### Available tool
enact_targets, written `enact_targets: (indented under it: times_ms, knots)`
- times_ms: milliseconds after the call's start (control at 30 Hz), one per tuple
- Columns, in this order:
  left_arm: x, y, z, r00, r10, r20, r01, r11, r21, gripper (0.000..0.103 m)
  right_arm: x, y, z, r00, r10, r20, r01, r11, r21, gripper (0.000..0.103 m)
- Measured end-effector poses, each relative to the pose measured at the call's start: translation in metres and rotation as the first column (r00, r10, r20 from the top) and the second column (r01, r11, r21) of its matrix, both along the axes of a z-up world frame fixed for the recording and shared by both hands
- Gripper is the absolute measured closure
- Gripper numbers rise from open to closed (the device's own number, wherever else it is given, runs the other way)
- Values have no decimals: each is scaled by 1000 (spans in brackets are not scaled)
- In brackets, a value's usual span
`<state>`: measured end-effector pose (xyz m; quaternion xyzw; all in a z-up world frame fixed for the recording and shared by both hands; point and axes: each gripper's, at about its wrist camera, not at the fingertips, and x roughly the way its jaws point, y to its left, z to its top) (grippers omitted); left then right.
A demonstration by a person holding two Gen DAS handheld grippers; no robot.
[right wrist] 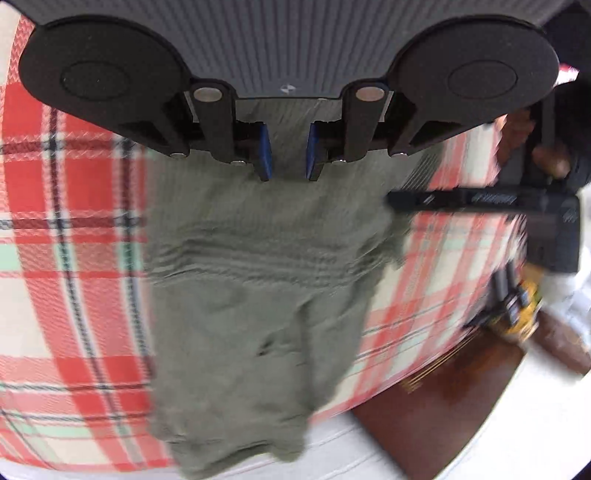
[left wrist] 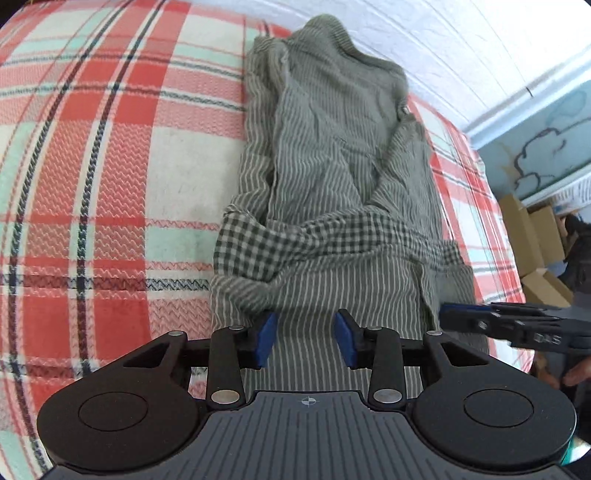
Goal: Fold clothes
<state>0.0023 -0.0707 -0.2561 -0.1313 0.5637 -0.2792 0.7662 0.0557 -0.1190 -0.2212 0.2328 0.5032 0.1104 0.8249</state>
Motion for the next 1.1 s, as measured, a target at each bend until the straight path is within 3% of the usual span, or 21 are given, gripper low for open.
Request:
enact_targets:
  times_ms: [100, 200, 300, 367, 467, 533, 700, 767, 833, 867, 967, 1100]
  knots:
    - [5, 1, 7, 1000, 13, -13, -13, 1000, -8, 51, 3, -10, 1, 997, -72, 14, 72, 997, 18, 80]
    - [9, 10, 29, 998, 42, 42, -41, 998, -40, 49, -1, -19, 19, 993, -101, 69, 99, 994, 36, 72]
    - [24, 13, 43, 992, 63, 108, -60, 998, -32, 47, 1, -31, 29, 988, -128, 92, 126, 992, 28, 64]
    - [39, 10, 47, 987, 47, 151, -48, 999, 5, 47, 11, -36, 33, 984, -143, 104, 143, 990, 6, 64]
    - [67, 0, 46, 980, 10, 199, -20, 998, 51, 47, 27, -42, 35, 977, -181, 111, 183, 983, -15, 64]
    - [87, -6, 41, 979, 0, 205, -14, 998, 68, 46, 37, -47, 29, 973, -214, 90, 217, 976, -19, 56]
    - [124, -24, 15, 988, -43, 148, 29, 996, 90, 46, 60, -59, 3, 959, -284, 5, 284, 958, -37, 56]
    - [131, -29, 8, 990, -51, 135, 37, 994, 104, 46, 66, -61, -6, 953, -302, -16, 302, 953, -11, 59]
    - [135, -32, 2, 989, -54, 137, 36, 991, 130, 49, 70, -64, -13, 947, -321, -29, 321, 947, 16, 91]
    - [136, -34, 0, 988, -55, 143, 34, 988, 148, 55, 71, -66, -16, 938, -345, -39, 346, 938, 0, 94]
    - [136, -33, -3, 987, -44, 152, 19, 987, 158, 55, 71, -77, -26, 908, -414, -64, 416, 909, 21, 94]
    - [140, -27, 10, 985, -12, 170, -13, 989, 145, 52, 66, -87, -13, 923, -384, -21, 385, 921, 64, 89]
